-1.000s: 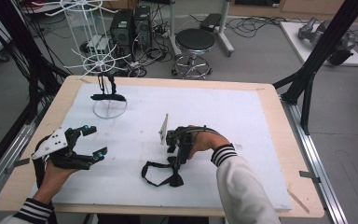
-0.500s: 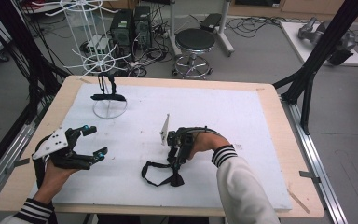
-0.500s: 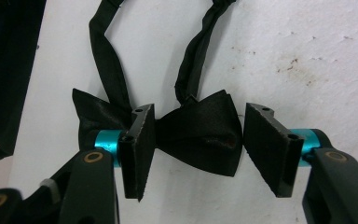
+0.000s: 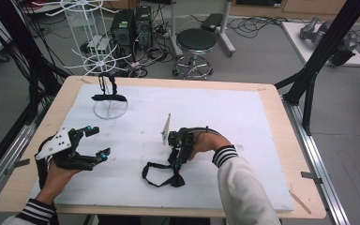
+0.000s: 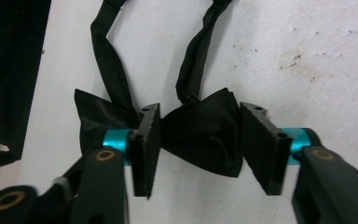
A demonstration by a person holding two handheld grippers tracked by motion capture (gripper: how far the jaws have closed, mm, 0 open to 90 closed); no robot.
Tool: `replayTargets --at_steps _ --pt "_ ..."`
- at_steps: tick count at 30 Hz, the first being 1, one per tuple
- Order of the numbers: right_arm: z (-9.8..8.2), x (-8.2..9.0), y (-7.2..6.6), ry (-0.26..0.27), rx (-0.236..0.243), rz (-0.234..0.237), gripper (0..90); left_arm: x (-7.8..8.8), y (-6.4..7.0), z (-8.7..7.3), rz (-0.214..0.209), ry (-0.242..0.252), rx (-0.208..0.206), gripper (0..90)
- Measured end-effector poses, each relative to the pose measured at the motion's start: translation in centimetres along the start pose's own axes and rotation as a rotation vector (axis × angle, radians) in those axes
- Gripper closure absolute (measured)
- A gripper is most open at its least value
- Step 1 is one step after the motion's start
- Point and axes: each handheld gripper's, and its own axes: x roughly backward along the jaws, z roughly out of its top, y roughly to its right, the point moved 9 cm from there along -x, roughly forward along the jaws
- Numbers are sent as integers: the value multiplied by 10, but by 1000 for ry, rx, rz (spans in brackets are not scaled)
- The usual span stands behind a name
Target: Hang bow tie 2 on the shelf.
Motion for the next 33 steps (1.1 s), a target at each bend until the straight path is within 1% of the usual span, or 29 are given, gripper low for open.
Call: replayTargets --at_steps 1,3,5,6,7,8,9,10,11,13,16,19,20,21,25,26,30,31,33 --pt "0 0 0 0 -2 -1 551 0 0 0 -2 -1 2 142" --pt "-1 1 1 -8 9 -14 635 0 0 0 -1 0 2 142" --pt "-1 2 2 -10 11 -15 674 0 0 0 0 -1 0 142" --pt "-1 1 2 -15 11 -17 708 1 0 0 0 -2 -3 142" --pt "-1 2 2 -23 19 -29 805 1 0 0 0 -2 -1 142" --pt "-3 0 3 -55 37 -41 856 1 0 0 0 0 -2 143" --pt "-5 -3 3 -81 43 -37 886 1 0 0 1 0 0 142" --pt "-6 -6 3 -95 49 -30 895 1 1 1 1 2 1 142" --pt "-6 -5 2 -87 43 -26 896 1 1 1 0 3 0 142" --pt "-4 -5 3 -56 39 -34 899 1 1 1 0 2 -1 143" --pt "-4 -5 3 -59 38 -34 900 1 0 1 1 2 1 142" --pt "-3 -3 4 -45 41 -43 899 1 0 1 1 3 2 143" --pt "-3 -2 4 -38 31 -48 899 1 0 1 2 3 0 143" --pt "-3 -1 4 -31 25 -41 898 1 0 0 2 3 0 143" --pt "-2 3 4 -10 29 -54 898 1 0 0 0 0 1 143" --pt "-2 4 3 -2 27 -50 898 1 0 0 -1 2 2 142" --pt "-2 7 2 7 30 -55 896 0 0 0 0 1 0 143" --pt "-2 8 2 10 32 -55 889 0 0 0 0 -1 0 143" --pt "-1 10 1 22 38 -69 833 0 1 0 -3 -2 -2 142"
